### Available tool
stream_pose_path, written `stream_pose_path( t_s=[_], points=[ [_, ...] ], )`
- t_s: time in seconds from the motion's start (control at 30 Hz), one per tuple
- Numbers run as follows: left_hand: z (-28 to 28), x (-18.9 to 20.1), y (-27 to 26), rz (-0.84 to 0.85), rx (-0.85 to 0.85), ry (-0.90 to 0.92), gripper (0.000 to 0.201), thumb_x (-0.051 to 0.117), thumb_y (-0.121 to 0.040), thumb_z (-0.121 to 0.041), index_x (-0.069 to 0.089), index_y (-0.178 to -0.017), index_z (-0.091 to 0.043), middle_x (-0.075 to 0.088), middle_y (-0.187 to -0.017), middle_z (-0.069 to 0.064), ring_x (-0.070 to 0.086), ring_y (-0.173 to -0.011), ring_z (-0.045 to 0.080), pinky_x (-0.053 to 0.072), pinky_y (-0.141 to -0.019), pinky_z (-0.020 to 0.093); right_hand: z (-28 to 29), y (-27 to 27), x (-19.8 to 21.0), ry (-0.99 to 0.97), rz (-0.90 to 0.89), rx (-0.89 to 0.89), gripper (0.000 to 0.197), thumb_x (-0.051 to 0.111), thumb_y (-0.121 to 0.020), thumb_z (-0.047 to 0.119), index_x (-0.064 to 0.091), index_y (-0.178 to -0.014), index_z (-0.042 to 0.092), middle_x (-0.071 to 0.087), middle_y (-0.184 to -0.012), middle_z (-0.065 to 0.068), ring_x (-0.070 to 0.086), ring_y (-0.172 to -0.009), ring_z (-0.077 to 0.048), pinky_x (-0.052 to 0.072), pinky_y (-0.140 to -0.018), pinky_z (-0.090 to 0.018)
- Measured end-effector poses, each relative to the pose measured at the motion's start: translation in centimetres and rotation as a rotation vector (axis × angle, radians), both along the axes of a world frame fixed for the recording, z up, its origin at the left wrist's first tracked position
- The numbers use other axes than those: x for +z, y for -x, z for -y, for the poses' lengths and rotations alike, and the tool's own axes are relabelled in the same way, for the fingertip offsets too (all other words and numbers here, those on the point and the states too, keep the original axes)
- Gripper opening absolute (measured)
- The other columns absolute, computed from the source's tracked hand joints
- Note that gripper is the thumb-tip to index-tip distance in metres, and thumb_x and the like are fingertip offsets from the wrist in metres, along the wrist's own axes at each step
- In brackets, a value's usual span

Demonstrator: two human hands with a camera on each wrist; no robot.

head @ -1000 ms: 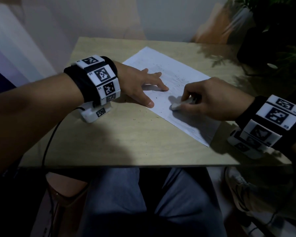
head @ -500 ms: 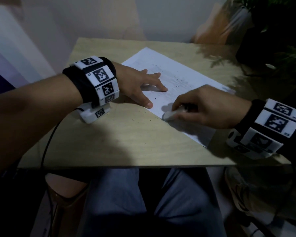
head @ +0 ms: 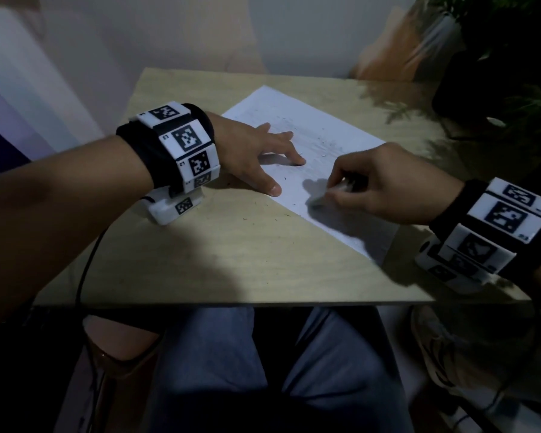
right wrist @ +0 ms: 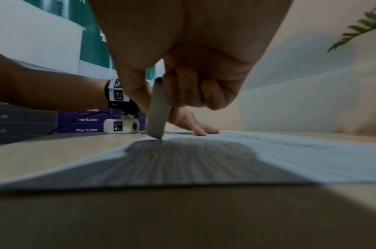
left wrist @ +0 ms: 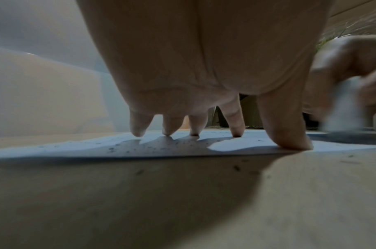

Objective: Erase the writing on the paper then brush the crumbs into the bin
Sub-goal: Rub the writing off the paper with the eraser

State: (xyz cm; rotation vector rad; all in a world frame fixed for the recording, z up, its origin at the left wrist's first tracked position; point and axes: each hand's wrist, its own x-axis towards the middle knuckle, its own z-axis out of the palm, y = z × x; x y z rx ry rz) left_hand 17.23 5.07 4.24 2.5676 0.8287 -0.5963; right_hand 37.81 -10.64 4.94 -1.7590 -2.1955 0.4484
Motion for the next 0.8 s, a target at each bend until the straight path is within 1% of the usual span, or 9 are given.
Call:
stream_pose_path(
  t_s=[0.07,0.17,0.3,0.4,0.47,0.57,0.63,0.7,0.8],
  points=[
    [0.0,-0.2,-0.1,0.009,-0.003,-0.079,0.070,0.059,-0.088,-0.069,0.030,-0.150,-0.052,-0.001,-0.171,-0.014,-0.010,-0.157,0.016,-0.002,-0.126,0.050,-0.3,-0.2,-0.3,-0.058,0.016,-0.053,0.031,0.062,-0.077,0.048,0.069,-0.094,0.023,0.064,-0.073,0.011,0.062,-0.071,-0.010,0.049,-0.070,-0.034],
    [0.2,-0.2,-0.2,0.049,-0.013,-0.090,0.068,0.063,-0.089,-0.065,0.034,-0.148,-0.045,0.005,-0.171,-0.007,-0.008,-0.157,0.016,-0.002,-0.125,0.047,-0.4,-0.3,-0.6,-0.028,0.024,-0.035,0.034,0.063,-0.077,0.053,0.065,-0.100,0.027,0.064,-0.077,0.009,0.058,-0.070,0.000,0.045,-0.068,-0.030],
    [0.5,0.4,-0.1,0.059,-0.069,0.043,0.070,0.063,-0.098,-0.043,0.023,-0.153,-0.057,-0.008,-0.169,-0.021,-0.005,-0.156,0.009,0.007,-0.125,0.038,-1.2,-0.9,-0.6,-0.048,0.055,-0.101,0.038,0.063,-0.077,0.063,0.067,-0.096,0.030,0.059,-0.074,0.015,0.057,-0.070,-0.003,0.039,-0.064,-0.026],
    [0.5,0.4,-0.1,0.045,-0.048,0.086,0.065,0.061,-0.100,-0.043,0.025,-0.152,-0.061,-0.005,-0.167,-0.025,-0.009,-0.155,0.005,0.002,-0.124,0.037,-1.4,-0.4,-0.9,-0.055,0.070,-0.060,0.031,0.069,-0.084,0.051,0.070,-0.099,0.024,0.058,-0.072,0.018,0.056,-0.068,-0.001,0.038,-0.062,-0.015],
    [0.6,0.3,0.0,0.043,-0.040,0.092,0.064,0.061,-0.100,-0.043,0.027,-0.152,-0.060,-0.006,-0.167,-0.025,-0.011,-0.154,0.003,0.000,-0.125,0.037,-1.2,0.3,-0.9,0.015,0.061,0.036,0.029,0.066,-0.086,0.052,0.070,-0.099,0.027,0.061,-0.073,0.018,0.057,-0.069,0.004,0.039,-0.063,-0.010],
    [0.6,0.4,0.0,0.039,-0.040,0.097,0.064,0.060,-0.101,-0.042,0.027,-0.152,-0.059,-0.006,-0.167,-0.024,-0.011,-0.154,0.003,0.000,-0.125,0.036,-1.8,0.2,-0.8,0.025,0.094,0.022,0.032,0.065,-0.087,0.057,0.072,-0.100,0.029,0.064,-0.077,0.015,0.057,-0.071,-0.002,0.040,-0.065,-0.014],
    [0.7,0.4,0.0,0.042,-0.038,0.106,0.064,0.061,-0.101,-0.041,0.027,-0.152,-0.060,-0.005,-0.167,-0.025,-0.011,-0.154,0.004,0.000,-0.124,0.036,-2.5,-0.3,-0.8,-0.042,0.131,-0.036,0.046,0.060,-0.084,0.068,0.074,-0.102,0.028,0.069,-0.082,0.010,0.058,-0.074,-0.009,0.047,-0.070,-0.027],
    [0.7,0.4,0.0,0.046,-0.034,0.118,0.064,0.061,-0.101,-0.040,0.027,-0.152,-0.060,-0.005,-0.167,-0.026,-0.012,-0.154,0.003,0.000,-0.124,0.036,-2.5,-0.2,-1.0,-0.090,0.139,0.007,0.058,0.048,-0.083,0.076,0.075,-0.102,0.028,0.073,-0.087,0.007,0.062,-0.078,-0.014,0.051,-0.074,-0.036],
    [0.7,0.5,0.0,0.047,-0.034,0.123,0.064,0.061,-0.100,-0.040,0.028,-0.152,-0.058,-0.006,-0.168,-0.024,-0.011,-0.154,0.003,-0.001,-0.125,0.038,-2.0,0.3,-1.2,-0.061,0.103,0.129,0.050,0.048,-0.088,0.070,0.074,-0.103,0.029,0.074,-0.095,0.009,0.065,-0.083,-0.012,0.051,-0.078,-0.035]
  ],
)
